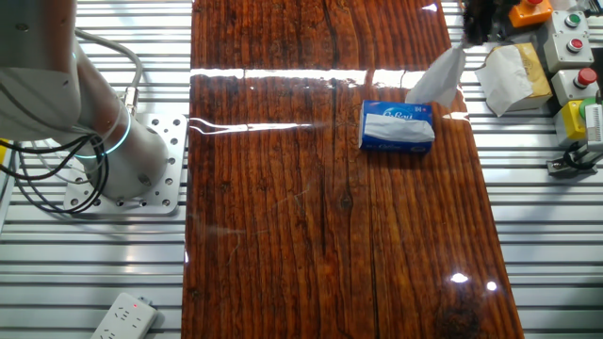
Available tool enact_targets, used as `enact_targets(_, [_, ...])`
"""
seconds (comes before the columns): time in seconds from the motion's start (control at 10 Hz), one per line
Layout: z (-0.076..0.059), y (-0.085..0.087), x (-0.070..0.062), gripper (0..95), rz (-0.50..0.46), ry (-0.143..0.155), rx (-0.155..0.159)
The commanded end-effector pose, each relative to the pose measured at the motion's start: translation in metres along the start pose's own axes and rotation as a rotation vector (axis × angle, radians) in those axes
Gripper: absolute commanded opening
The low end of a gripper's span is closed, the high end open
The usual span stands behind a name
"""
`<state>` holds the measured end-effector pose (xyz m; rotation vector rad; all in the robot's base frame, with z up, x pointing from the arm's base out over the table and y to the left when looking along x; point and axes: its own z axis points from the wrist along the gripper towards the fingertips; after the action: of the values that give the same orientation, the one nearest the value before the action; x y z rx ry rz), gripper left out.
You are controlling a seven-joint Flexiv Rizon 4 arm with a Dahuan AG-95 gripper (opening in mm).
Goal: Pull out a napkin
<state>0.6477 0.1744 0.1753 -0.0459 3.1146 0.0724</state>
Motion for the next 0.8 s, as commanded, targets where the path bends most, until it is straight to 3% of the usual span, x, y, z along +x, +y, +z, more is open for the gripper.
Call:
enact_targets(0.1, [0.005, 0.024, 0.024, 0.0, 0.061, -0.022, 0.007])
enact_targets(0.5, [0.013, 0.035, 0.059, 0.0, 0.055, -0.054, -0.002])
enact_targets(0.8, [0.018, 0.047, 0.07, 0.0, 0.064, -0.057, 0.003])
